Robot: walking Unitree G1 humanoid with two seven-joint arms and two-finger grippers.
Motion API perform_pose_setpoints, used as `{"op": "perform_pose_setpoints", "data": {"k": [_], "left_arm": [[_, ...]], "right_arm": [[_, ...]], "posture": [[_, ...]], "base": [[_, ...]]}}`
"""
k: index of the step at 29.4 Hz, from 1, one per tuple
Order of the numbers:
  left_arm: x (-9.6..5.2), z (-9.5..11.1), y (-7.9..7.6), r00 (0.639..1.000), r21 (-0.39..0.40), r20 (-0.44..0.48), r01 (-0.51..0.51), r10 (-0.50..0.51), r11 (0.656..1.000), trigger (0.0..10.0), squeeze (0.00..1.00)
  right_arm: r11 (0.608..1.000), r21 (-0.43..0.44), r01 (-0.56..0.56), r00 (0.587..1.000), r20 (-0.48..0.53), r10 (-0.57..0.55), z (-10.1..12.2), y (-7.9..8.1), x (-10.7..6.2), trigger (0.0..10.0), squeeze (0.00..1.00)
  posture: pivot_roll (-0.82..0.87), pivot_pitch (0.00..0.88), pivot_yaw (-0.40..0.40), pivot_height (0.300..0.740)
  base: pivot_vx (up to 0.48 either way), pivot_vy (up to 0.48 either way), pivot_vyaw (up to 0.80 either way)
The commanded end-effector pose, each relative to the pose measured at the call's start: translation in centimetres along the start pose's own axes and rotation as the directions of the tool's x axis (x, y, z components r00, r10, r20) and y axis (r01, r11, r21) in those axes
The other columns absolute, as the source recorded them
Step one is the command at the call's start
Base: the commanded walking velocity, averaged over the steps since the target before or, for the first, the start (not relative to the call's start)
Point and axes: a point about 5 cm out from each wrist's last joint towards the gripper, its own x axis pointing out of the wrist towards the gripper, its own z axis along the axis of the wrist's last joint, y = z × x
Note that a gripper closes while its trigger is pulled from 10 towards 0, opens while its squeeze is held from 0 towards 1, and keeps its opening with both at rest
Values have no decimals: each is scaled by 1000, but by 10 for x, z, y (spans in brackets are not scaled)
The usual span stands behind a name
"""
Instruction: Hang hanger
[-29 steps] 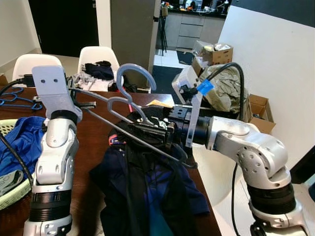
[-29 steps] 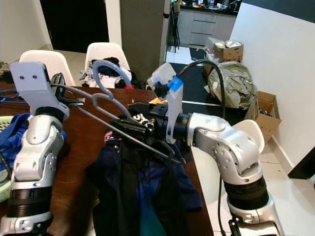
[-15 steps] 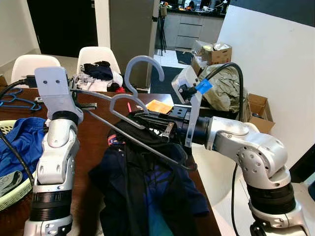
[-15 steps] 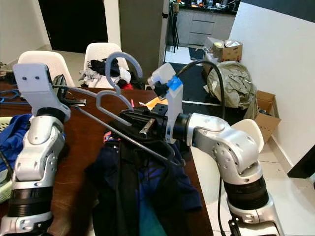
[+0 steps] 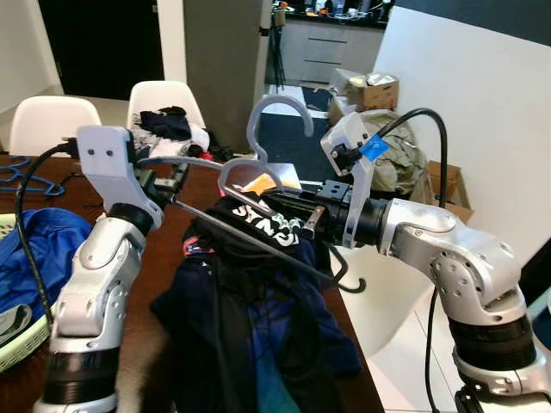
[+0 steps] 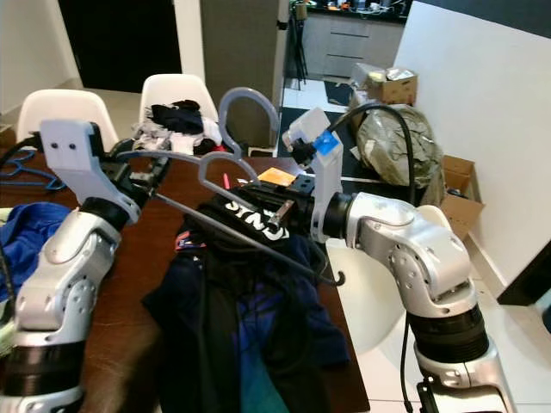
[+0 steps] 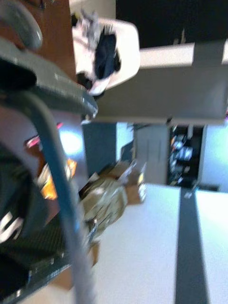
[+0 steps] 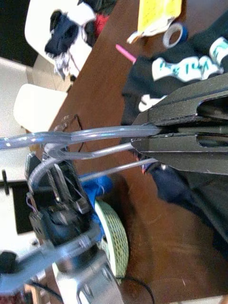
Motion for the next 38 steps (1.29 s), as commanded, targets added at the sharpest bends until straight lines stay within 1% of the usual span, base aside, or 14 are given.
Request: {"op": "perform_pose_setpoints", "data": {"k": [1, 8, 9, 11, 12, 13, 18, 22, 23, 26, 28, 33, 34, 38], "left_arm": [[0, -7, -35, 980, -19, -38, 193, -194, 981, 10000, 1000], [-4, -18, -36, 969, 12, -104, 228, -225, 974, 10000, 1000], [-3, -20, -33, 970, 36, -127, 212, -206, 977, 10000, 1000], [-1, -20, -30, 976, 41, -130, 182, -175, 982, 10000, 1000], [0, -19, -27, 980, 42, -127, 158, -152, 987, 10000, 400], [1, -17, -25, 983, 38, -118, 146, -140, 989, 10000, 0], [3, -9, -26, 986, 1, -70, 153, -152, 988, 10000, 0], [4, 7, -42, 969, -50, 26, 248, -247, 967, 10000, 0], [-2, 13, -69, 906, -77, 72, 422, -417, 903, 10000, 0], [-10, 13, -92, 838, -111, 92, 546, -538, 830, 10000, 0], [-12, 13, -97, 821, -120, 96, 570, -562, 813, 10000, 0], [-14, 12, -105, 801, -129, 94, 599, -591, 790, 10000, 0], [-15, 13, -106, 799, -133, 102, 601, -593, 788, 10000, 0], [-11, 22, -96, 828, -138, 142, 559, -542, 818, 10000, 0]], "right_arm": [[999, -37, 19, 996, 82, -16, 11, -4, 1, 0, 0], [998, -66, 0, 983, 185, 13, 27, -10, -12, 0, 0], [989, -122, -86, 974, 201, 109, 30, 1, -17, 0, 0], [979, -162, -125, 973, 174, 153, 26, 6, -18, 0, 0], [968, -193, -161, 973, 134, 189, 21, 11, -18, 0, 0], [959, -216, -184, 974, 88, 207, 14, 15, -18, 0, 0], [946, -246, -212, 976, -9, 216, 0, 20, -14, 0, 0], [938, -267, -219, 972, -140, 187, -21, 24, -4, 0, 0], [950, -255, -179, 972, -194, 131, -28, 21, 4, 0, 0], [953, -266, -144, 973, -213, 87, -28, 17, 7, 0, 0], [948, -282, -147, 972, -219, 85, -29, 16, 7, 0, 0], [958, -265, -113, 980, -190, 63, -26, 13, 10, 0, 0], [964, -263, -45, 982, -190, -6, -26, 4, 10, 0, 0], [959, -278, 63, 971, -205, -123, -29, -14, 8, 0, 0]], "posture": [[85, 0, -58, 740], [83, 0, -57, 740], [81, 0, -56, 740], [81, 0, -56, 740], [81, 1, -54, 740], [81, 1, -54, 740], [81, 1, -53, 740], [80, 1, -51, 740], [79, 0, -49, 740], [76, 0, -49, 740], [76, 0, -49, 740], [74, 0, -50, 740], [76, 0, -53, 740], [83, 1, -56, 740]], "base": [[0, 0, 0], [0, 0, 0], [0, 0, 0], [0, 0, 0], [0, 0, 0], [0, 0, 0], [0, 0, 0], [0, 0, 0], [0, 0, 0], [0, 0, 0], [0, 0, 0], [0, 0, 0], [0, 0, 0], [0, 0, 0]]}}
